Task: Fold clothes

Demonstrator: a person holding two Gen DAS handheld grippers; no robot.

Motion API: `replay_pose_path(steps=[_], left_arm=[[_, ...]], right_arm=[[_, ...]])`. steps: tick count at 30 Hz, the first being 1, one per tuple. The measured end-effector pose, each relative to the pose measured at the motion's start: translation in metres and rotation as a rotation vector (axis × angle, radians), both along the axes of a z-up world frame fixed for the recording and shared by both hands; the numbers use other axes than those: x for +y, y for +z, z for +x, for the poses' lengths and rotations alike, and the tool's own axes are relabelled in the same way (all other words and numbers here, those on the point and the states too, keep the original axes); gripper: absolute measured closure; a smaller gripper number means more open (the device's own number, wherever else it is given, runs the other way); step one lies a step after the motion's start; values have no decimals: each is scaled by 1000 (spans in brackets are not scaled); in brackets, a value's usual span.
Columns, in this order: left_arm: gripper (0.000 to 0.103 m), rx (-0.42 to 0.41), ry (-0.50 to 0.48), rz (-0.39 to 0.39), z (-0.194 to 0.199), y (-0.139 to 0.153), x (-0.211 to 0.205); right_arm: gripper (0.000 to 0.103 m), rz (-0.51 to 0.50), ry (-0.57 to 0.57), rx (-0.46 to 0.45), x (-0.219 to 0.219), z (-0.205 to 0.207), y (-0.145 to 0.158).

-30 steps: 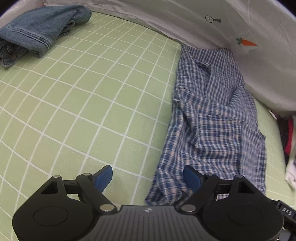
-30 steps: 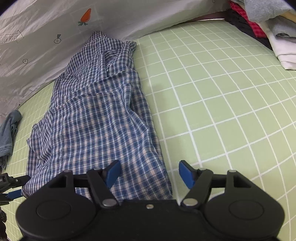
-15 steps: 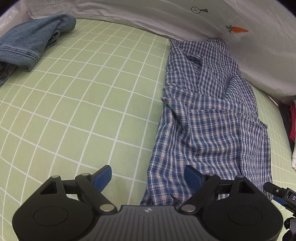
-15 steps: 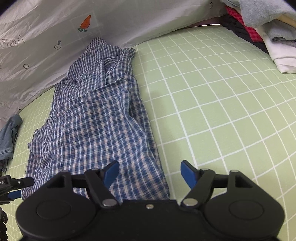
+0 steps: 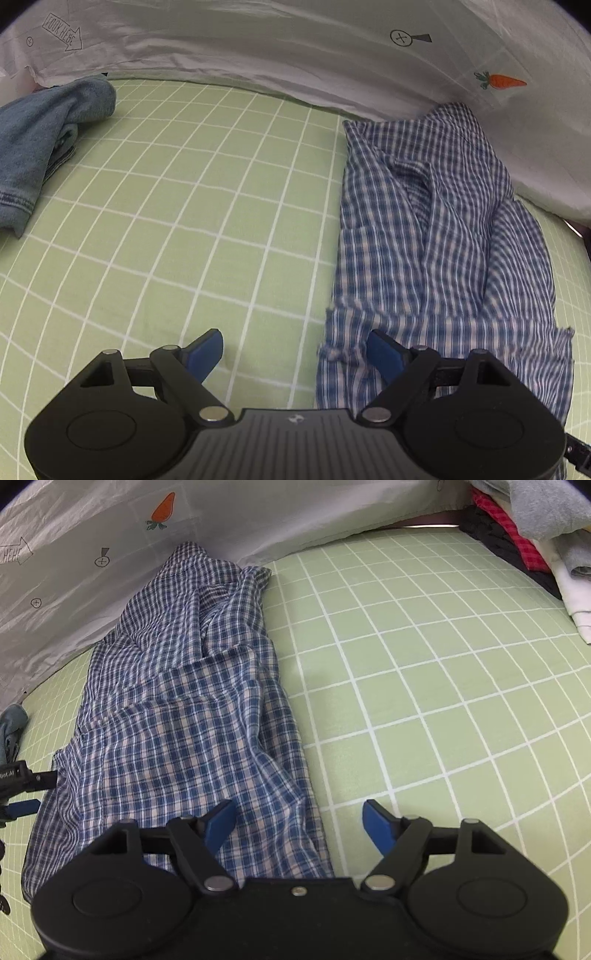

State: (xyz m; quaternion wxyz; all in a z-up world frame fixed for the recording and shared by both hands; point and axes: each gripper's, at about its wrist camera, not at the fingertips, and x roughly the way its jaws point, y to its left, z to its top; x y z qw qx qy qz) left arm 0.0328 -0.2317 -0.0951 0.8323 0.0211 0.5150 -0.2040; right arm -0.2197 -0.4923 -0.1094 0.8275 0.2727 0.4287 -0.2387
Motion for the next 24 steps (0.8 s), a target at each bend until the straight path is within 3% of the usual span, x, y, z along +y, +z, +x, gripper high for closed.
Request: replay_pose_path(steps=[7,18,24], left_arm=[[17,31,49,-57,2,4,6],[17,182,92,-107,-79,-2,73],[16,259,102,-173,-88,-10,83]], right_arm=[[26,8,-22,-2,-4,1,0],[24,53,-11,-8,9,-18,-1],[24,98,-13,-21,11,-24,-4]])
